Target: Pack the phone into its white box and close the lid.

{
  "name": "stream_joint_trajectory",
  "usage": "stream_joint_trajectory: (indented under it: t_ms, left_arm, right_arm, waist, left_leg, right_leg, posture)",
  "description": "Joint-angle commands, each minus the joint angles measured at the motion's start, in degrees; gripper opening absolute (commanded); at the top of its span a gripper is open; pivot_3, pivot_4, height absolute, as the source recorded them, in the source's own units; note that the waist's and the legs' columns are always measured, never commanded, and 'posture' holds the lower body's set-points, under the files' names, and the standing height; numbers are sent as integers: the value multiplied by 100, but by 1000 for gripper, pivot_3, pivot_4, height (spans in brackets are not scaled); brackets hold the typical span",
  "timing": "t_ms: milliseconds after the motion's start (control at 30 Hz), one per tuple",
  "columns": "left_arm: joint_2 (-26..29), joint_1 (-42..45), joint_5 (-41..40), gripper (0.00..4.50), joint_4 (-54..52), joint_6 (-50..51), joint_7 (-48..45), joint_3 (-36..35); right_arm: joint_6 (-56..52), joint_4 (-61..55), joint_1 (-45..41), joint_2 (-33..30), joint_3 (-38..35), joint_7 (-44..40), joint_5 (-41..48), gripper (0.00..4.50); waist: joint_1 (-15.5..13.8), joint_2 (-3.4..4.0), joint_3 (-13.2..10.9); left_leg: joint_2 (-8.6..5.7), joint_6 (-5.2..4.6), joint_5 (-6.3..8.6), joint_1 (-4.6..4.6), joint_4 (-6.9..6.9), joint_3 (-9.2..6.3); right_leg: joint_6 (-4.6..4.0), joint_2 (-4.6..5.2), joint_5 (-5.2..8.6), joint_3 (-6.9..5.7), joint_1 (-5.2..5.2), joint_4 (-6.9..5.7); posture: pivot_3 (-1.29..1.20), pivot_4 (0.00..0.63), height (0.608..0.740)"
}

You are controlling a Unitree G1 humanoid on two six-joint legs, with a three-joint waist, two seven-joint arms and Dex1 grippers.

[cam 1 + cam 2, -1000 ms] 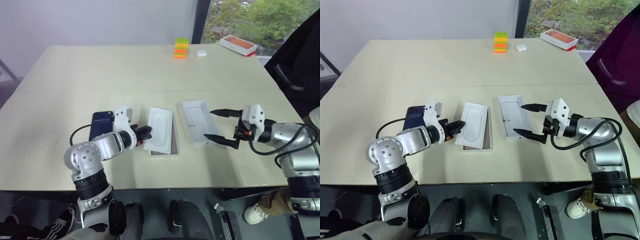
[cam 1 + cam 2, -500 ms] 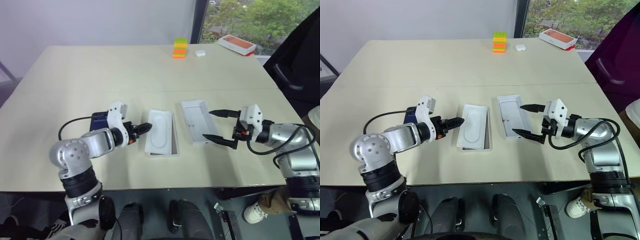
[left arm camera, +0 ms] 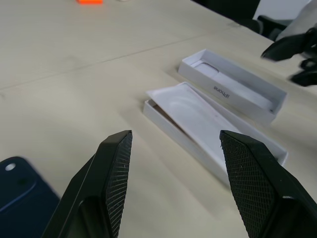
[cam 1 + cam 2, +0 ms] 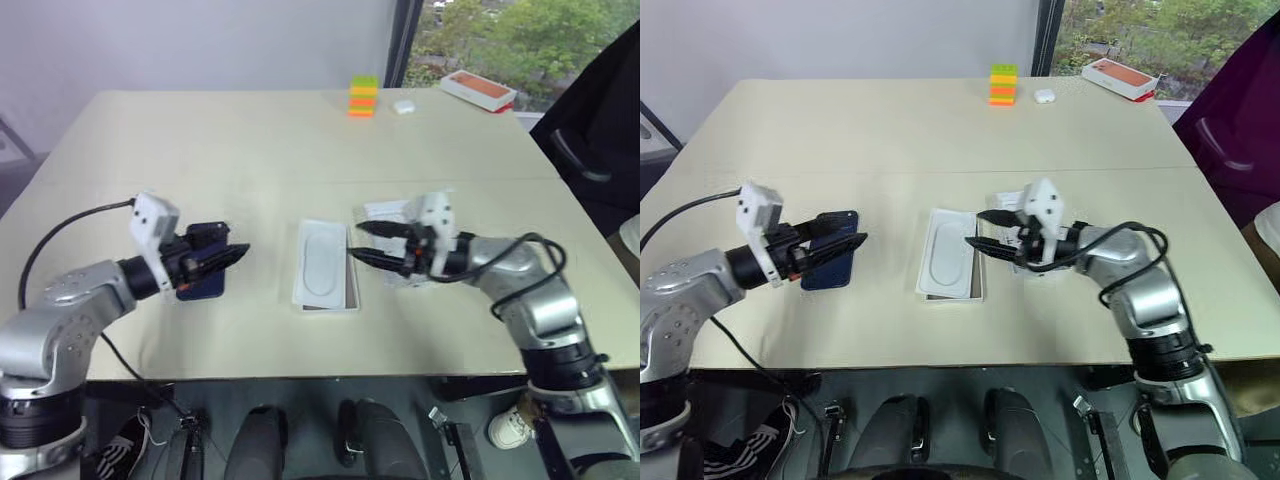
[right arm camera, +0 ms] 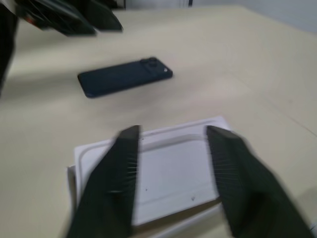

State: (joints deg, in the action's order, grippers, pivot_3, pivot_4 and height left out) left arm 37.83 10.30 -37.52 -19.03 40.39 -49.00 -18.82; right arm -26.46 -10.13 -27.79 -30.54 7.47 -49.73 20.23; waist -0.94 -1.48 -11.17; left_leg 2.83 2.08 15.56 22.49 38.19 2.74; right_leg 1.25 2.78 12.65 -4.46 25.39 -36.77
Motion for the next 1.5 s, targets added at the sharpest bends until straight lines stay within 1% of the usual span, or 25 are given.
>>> stream_joint_trajectory:
  t_ms: [33,100,167,267,333,467,667,867,1033,1200,1333,1500]
  left_arm:
    - [-12,-34,287,3000,230,-930,-245,-28]
    - [7,-78,497,3000,383,-1215,-225,57]
    - [-22,-99,452,3000,463,-1281,-261,71]
    - [-79,-121,404,3000,468,-1360,-209,85]
    - [-89,-160,525,3000,455,-1501,-161,163]
    - [-128,-193,530,3000,389,-1569,-80,260]
    - [-149,-87,604,3000,396,-1597,46,377]
    - [-159,79,646,3000,476,-1602,146,465]
    - [-175,160,673,3000,528,-1637,187,485]
    - [-186,163,672,3000,514,-1595,201,525]
    - [-217,177,652,3000,503,-1581,240,530]
    - [-213,236,636,3000,526,-1576,263,534]
  right_arm:
    - [-146,-190,-219,202,315,436,-401,81]
    - [-182,-269,-218,275,510,543,-574,31]
    - [8,-254,-243,198,904,564,-1044,31]
    - [36,-202,-311,235,1302,620,-1476,31]
    - [-18,-160,-378,203,1572,598,-1779,31]
    - [-80,-238,-448,259,1799,453,-1933,31]
    - [224,-218,-483,-144,2148,23,-2443,31]
    - [520,-261,-450,-626,2165,-570,-2574,31]
    - [695,-213,-462,-770,2057,-773,-2648,31]
    - [555,-313,-600,-488,1852,-746,-2441,31]
    - [684,-316,-651,-297,1686,-725,-2317,31]
    - [609,77,-902,146,1475,-297,-2333,31]
  waist:
    - [13,0,0]
    - [24,-1,0]
    - [27,-1,0]
    - [28,-1,0]
    - [31,-1,0]
    - [31,-1,0]
    - [25,-1,0]
    - [28,-1,0]
    - [30,-1,1]
    - [35,-1,0]
    - [31,-1,0]
    - [31,-1,0]
  left_leg:
    - [0,0,0,0,0,3]
    - [0,-1,1,1,0,3]
    - [1,-2,1,0,-3,2]
    - [4,-3,2,0,-4,1]
    - [5,-3,2,0,-4,1]
    - [6,-3,2,-1,-4,1]
    - [5,-3,2,0,-4,1]
    - [5,-3,2,-2,-4,1]
    - [6,-3,2,-2,-5,0]
    - [6,-3,2,-2,-5,0]
    - [7,-3,2,-2,-5,0]
    - [6,-3,2,-2,-4,1]
  right_leg:
    - [1,1,-1,1,0,3]
    - [6,0,-4,1,-1,5]
    - [18,-2,-11,1,0,5]
    - [18,-5,-11,0,3,3]
    - [19,-6,-11,0,3,2]
    - [19,-7,-11,-1,3,2]
    - [19,-7,-10,-2,2,3]
    - [21,-8,-10,-2,2,3]
    - [35,-10,-1,-2,2,4]
    - [35,-10,-1,-2,2,4]
    - [34,-10,-2,-2,2,2]
    - [34,-9,-2,-2,2,2]
  posture:
    - [0,150,740]
    - [0,150,740]
    - [0,150,740]
    - [0,150,740]
    - [0,150,740]
    - [0,150,740]
    - [0,150,740]
    - [0,150,740]
    - [0,150,740]
    - [0,150,740]
    - [0,150,740]
    - [0,150,740]
